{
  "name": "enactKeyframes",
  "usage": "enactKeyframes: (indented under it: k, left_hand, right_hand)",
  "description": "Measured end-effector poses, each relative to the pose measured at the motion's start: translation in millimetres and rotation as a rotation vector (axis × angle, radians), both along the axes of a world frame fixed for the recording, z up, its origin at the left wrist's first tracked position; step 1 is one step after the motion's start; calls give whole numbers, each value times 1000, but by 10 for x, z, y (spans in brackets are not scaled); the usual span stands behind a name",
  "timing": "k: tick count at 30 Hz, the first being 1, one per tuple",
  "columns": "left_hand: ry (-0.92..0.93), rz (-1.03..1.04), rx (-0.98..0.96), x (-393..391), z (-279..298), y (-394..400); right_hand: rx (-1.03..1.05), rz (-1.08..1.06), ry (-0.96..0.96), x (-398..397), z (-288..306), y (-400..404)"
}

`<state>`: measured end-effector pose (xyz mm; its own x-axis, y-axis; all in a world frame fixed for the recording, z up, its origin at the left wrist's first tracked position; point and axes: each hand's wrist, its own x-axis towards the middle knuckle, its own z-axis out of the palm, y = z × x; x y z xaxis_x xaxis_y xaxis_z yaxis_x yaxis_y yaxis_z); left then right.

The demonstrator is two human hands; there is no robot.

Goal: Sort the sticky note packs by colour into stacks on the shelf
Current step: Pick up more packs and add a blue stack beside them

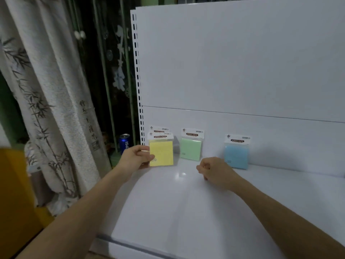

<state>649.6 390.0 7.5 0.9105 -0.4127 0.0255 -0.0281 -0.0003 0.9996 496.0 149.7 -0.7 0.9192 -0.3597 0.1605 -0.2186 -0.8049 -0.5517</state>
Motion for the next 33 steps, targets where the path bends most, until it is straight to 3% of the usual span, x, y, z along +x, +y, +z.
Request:
enactKeyframes:
  k: [5,14,21,28,33]
  left_hand:
    - [16,39,19,281,-87,46]
    - [-68,46,134,657,-142,-108]
    - [-197,116,240,694,-169,-157]
    - [-233,131,224,580,-98,-148]
    - [-545,40,501,427,119,-119]
  right_hand:
    - [-131,-65,111,149,21,217]
    - [-289,-288,-11,182,-226,457]
    - [-271,-289,1,191,-231,449]
    - [-280,-287,4,177,-211,484]
    - [-229,-265,69,122,-93,478]
